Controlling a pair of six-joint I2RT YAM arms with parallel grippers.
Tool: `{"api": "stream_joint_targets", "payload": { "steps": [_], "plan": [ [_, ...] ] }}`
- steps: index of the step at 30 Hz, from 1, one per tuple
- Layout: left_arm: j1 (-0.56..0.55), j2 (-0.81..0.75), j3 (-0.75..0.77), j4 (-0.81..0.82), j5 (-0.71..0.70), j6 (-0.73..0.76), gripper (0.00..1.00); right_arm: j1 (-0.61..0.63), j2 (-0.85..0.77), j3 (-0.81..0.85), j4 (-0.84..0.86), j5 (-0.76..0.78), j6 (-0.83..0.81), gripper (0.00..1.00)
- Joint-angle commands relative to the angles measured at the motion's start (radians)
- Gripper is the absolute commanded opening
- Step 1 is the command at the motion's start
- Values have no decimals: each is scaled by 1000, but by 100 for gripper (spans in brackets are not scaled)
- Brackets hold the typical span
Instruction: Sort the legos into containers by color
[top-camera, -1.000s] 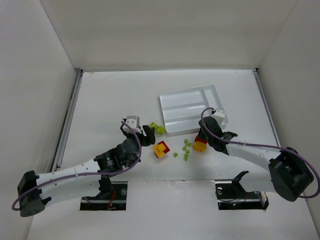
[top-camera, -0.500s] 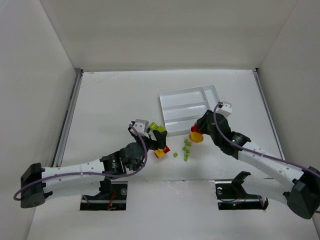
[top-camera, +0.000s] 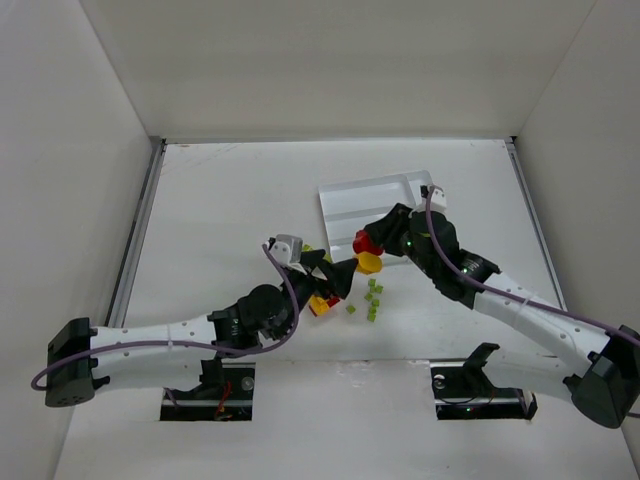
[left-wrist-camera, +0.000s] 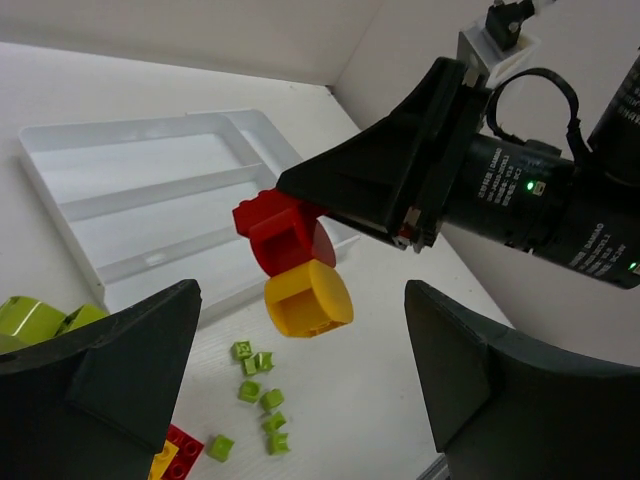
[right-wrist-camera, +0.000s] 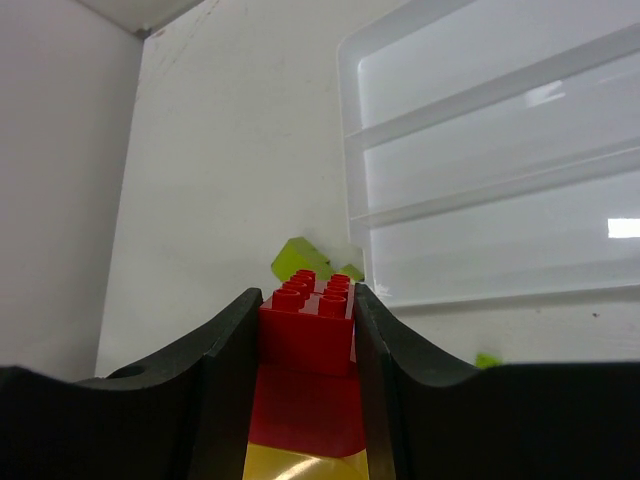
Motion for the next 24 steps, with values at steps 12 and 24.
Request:
{"api": "stream_joint_targets", "payload": {
  "steps": [12,24],
  "plan": [
    [150,67,176,-223,141,-359,70,-22,-3,63,128,-142,75,27],
    [170,165,194,-221,181,-376,66,-17,0,41,159,-142,90,27]
  ]
}}
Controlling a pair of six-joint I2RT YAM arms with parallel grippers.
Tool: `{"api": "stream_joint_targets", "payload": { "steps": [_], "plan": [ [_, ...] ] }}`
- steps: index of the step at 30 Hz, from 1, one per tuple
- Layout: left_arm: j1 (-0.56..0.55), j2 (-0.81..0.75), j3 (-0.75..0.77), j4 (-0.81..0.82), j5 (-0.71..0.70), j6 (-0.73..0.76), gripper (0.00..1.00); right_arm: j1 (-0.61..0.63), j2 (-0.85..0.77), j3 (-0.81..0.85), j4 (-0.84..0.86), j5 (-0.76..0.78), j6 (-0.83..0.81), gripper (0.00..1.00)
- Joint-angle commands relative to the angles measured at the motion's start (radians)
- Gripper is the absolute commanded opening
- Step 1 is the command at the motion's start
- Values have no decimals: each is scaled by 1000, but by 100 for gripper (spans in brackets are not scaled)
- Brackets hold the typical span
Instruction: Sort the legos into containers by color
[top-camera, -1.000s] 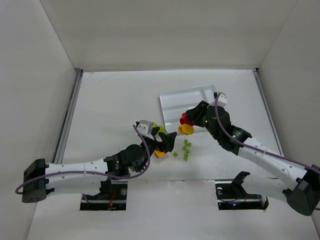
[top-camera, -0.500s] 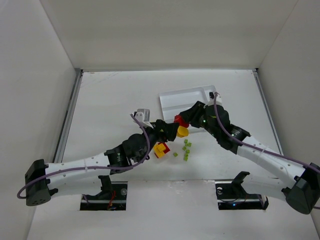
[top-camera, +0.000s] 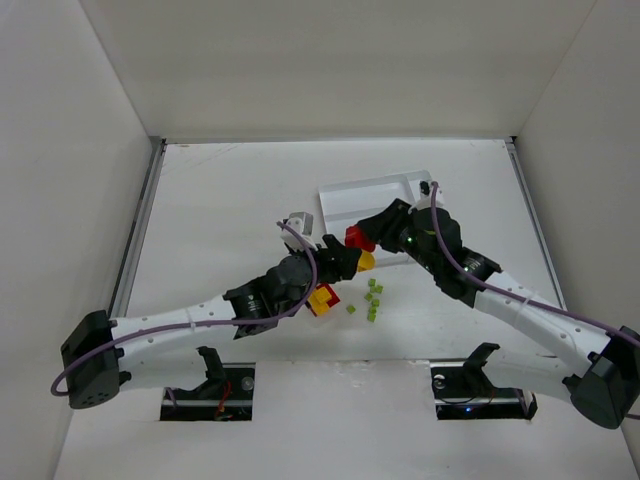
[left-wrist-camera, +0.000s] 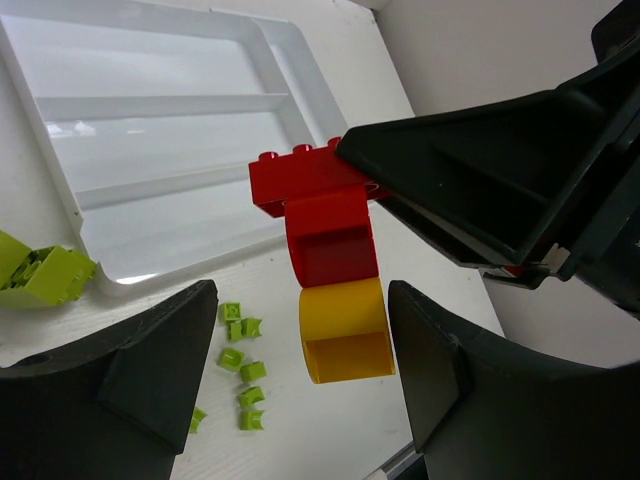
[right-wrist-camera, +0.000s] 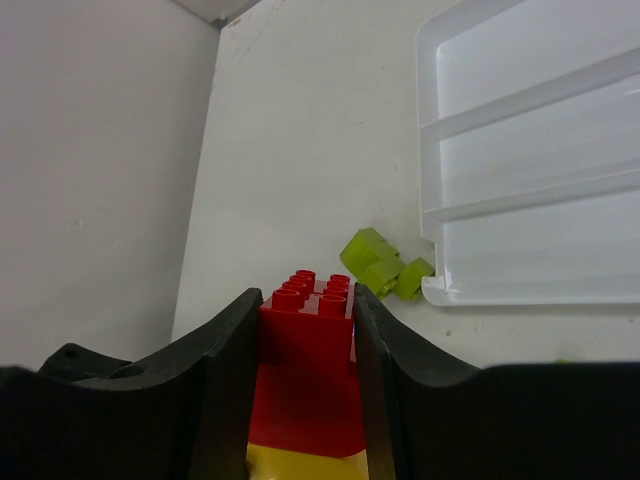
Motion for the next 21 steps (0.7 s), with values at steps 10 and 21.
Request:
{"api": "stream_joint_targets", "payload": {
  "steps": [10,21],
  "plan": [
    [3,26,11,146,16,7,62,8,12,16,104,-16,34,27],
    [34,60,-5,178,-2,10,49,23,25,-3,133,-28,53,27]
  ]
}}
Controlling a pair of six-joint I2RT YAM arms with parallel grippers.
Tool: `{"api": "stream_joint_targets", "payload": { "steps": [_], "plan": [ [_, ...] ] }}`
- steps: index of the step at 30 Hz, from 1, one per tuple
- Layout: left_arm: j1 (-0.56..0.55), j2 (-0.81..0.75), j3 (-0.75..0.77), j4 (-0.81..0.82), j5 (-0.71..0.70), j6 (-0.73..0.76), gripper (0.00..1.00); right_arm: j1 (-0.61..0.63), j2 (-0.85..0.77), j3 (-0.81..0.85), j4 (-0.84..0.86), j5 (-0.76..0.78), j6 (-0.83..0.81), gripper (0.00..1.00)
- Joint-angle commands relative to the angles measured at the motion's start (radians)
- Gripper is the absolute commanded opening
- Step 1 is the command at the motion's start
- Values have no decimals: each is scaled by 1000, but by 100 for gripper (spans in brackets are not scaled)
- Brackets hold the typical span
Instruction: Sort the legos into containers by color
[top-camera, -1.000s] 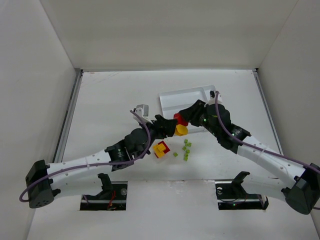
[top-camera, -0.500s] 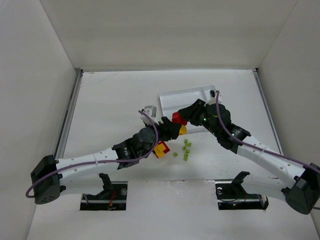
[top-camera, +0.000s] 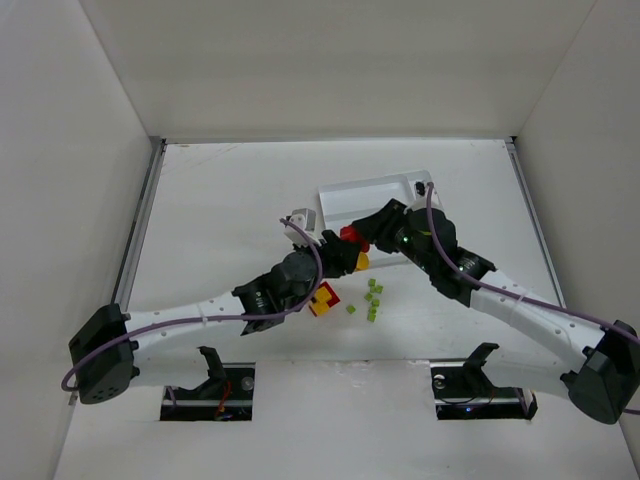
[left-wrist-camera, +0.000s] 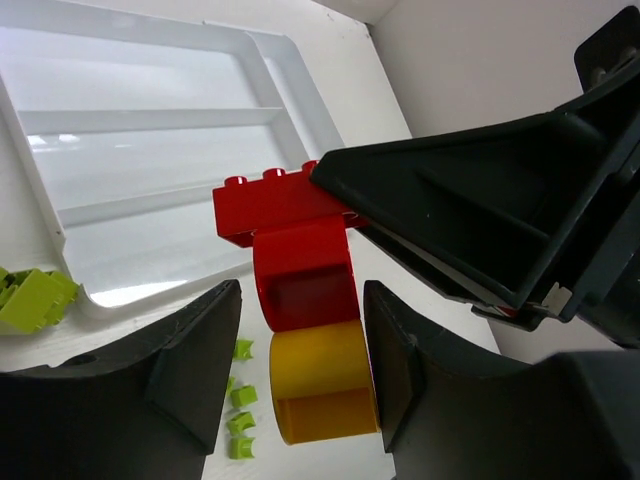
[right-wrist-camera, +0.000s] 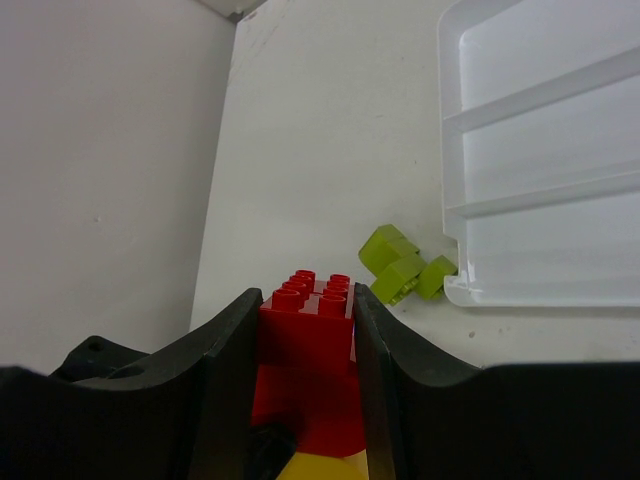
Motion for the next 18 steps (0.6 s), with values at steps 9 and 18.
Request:
{"api": "stream_joint_targets", "payload": {
  "steps": [9,18],
  "plan": [
    [-3,-6,-95,229,-81,-4,28,12,-12,-23,103,1,26,26],
    [-32,-28,-109,220,-58,68,20,-11,-41,-31,103,6,-3,26]
  ]
}}
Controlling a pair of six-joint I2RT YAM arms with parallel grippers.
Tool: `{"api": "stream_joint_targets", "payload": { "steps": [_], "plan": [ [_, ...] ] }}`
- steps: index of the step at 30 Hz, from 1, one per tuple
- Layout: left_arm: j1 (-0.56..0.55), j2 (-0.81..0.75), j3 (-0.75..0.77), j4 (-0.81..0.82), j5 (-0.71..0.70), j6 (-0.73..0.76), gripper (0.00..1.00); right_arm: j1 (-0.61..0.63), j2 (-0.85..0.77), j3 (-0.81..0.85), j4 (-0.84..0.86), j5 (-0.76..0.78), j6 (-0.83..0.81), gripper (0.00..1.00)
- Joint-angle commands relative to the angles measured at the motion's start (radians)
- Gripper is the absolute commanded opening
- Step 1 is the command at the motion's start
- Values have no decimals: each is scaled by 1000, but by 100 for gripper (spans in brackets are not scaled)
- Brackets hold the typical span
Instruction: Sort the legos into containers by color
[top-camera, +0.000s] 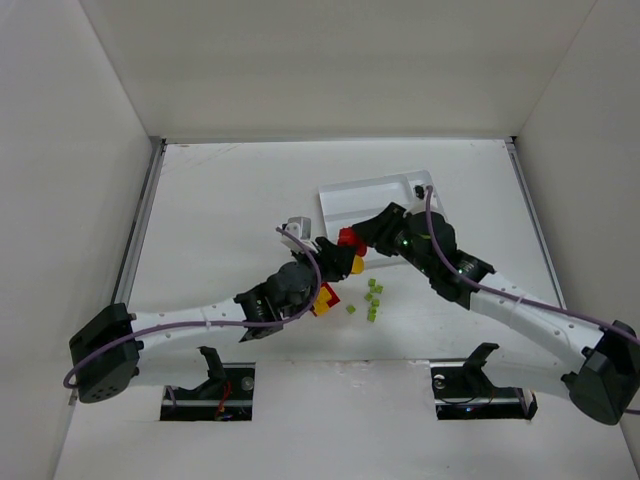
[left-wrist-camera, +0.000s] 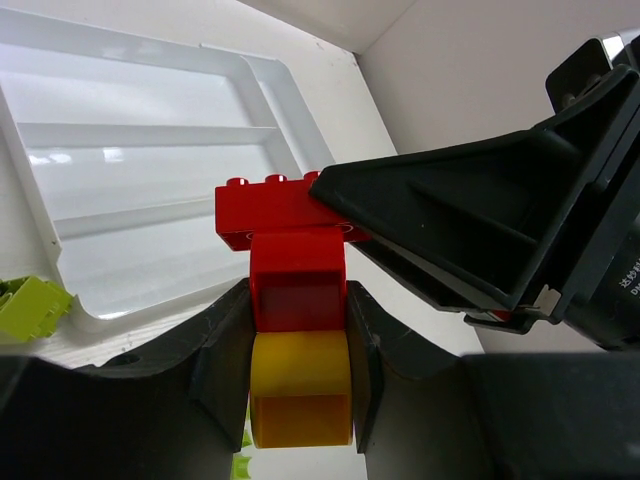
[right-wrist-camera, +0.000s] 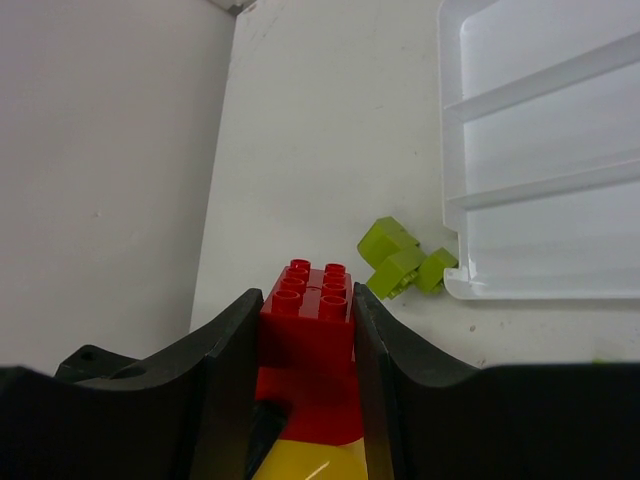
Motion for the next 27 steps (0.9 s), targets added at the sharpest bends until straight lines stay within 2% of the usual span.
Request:
{"api": "stream_joint_targets", "payload": {
  "steps": [1,13,20,27],
  "plan": [
    [-14,-33,-25,44,-10,49,20,-23,-41,-1,76,7,-17,26],
    [9,-180,-129,-5,-10,44,20,-161,-18,-6,80,-4,-92,27],
    [18,-207,-143,-31,36,27,21,-402,166,28,112,47,-169,27],
    [-5,-197,-175,-34,36,7,21,-539,381,138,207,36,-140,27]
  ]
}}
